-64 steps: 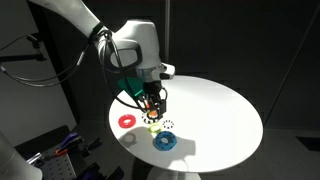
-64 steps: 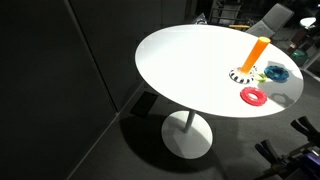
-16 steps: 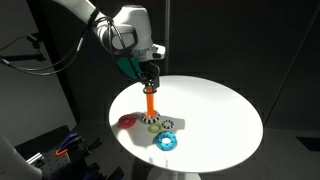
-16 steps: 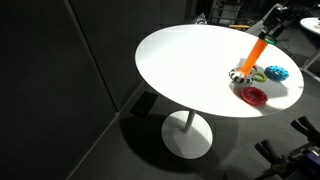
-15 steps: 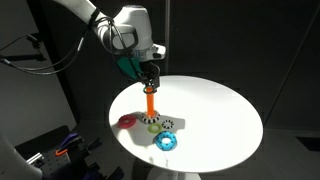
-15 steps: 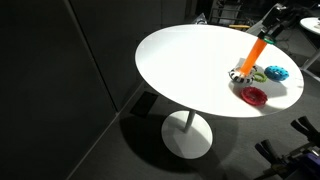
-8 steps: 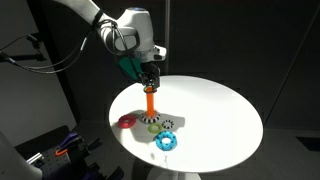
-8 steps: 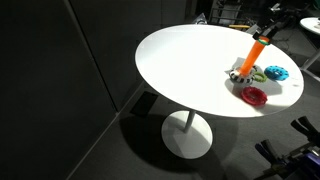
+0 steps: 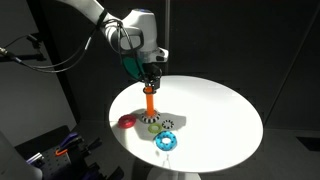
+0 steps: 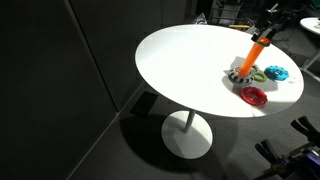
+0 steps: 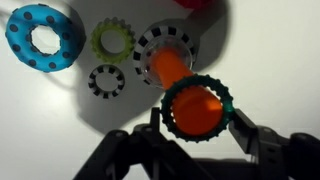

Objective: Put the dark green ring around the orange rod

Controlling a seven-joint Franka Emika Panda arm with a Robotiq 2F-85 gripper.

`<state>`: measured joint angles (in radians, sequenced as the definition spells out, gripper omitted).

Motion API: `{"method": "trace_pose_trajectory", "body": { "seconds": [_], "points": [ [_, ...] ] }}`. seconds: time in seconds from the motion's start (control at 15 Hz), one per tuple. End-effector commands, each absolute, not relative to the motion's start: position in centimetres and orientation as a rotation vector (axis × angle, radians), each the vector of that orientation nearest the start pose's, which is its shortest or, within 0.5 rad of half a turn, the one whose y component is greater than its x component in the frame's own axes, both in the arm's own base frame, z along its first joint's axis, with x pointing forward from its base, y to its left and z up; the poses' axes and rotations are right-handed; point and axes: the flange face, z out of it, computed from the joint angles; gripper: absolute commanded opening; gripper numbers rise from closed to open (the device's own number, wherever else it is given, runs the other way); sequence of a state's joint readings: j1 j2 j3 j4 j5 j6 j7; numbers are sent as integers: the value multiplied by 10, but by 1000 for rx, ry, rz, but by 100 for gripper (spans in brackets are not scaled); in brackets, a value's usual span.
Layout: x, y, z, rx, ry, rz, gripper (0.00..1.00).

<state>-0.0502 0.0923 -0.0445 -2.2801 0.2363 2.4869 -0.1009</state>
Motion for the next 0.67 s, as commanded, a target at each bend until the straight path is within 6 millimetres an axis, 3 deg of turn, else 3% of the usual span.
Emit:
{"method": "trace_pose_trajectory", "body": {
  "seconds": [0.0, 0.6],
  "points": [
    [545, -57, 327, -2962, 283, -134, 99],
    [533, -70, 332, -2958, 273, -100, 100]
  ]
}}
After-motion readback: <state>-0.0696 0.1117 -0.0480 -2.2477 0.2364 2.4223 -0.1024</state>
